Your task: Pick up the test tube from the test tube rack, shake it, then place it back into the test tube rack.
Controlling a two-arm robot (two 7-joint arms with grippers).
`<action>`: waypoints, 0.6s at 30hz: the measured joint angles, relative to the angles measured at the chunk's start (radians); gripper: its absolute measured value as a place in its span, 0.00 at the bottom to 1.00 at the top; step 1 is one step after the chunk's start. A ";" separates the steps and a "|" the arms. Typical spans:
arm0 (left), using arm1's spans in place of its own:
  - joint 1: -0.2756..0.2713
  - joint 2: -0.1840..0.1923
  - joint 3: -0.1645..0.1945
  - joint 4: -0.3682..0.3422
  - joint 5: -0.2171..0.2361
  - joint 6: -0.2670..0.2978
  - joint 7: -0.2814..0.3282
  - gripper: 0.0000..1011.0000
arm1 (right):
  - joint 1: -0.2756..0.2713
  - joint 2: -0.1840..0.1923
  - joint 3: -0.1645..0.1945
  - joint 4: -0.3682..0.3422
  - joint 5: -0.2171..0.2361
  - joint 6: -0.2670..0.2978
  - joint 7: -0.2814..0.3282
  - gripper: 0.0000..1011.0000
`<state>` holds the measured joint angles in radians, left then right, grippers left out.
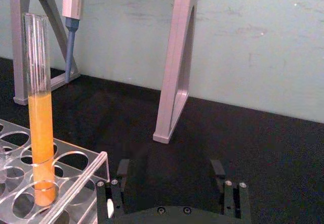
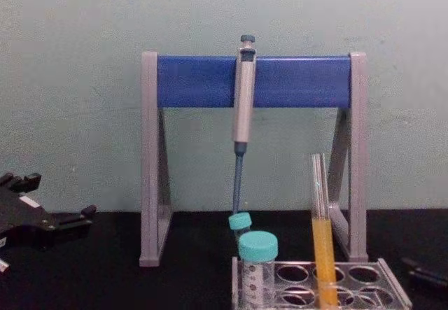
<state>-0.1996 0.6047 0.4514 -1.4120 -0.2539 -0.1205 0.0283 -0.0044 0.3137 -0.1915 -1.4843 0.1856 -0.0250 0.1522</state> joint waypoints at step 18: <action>0.000 0.000 0.000 0.000 0.000 0.000 0.000 0.99 | 0.000 0.002 -0.001 -0.002 0.003 -0.001 -0.001 0.99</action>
<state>-0.1995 0.6047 0.4514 -1.4120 -0.2539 -0.1205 0.0283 -0.0048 0.3152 -0.1925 -1.4865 0.1883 -0.0262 0.1512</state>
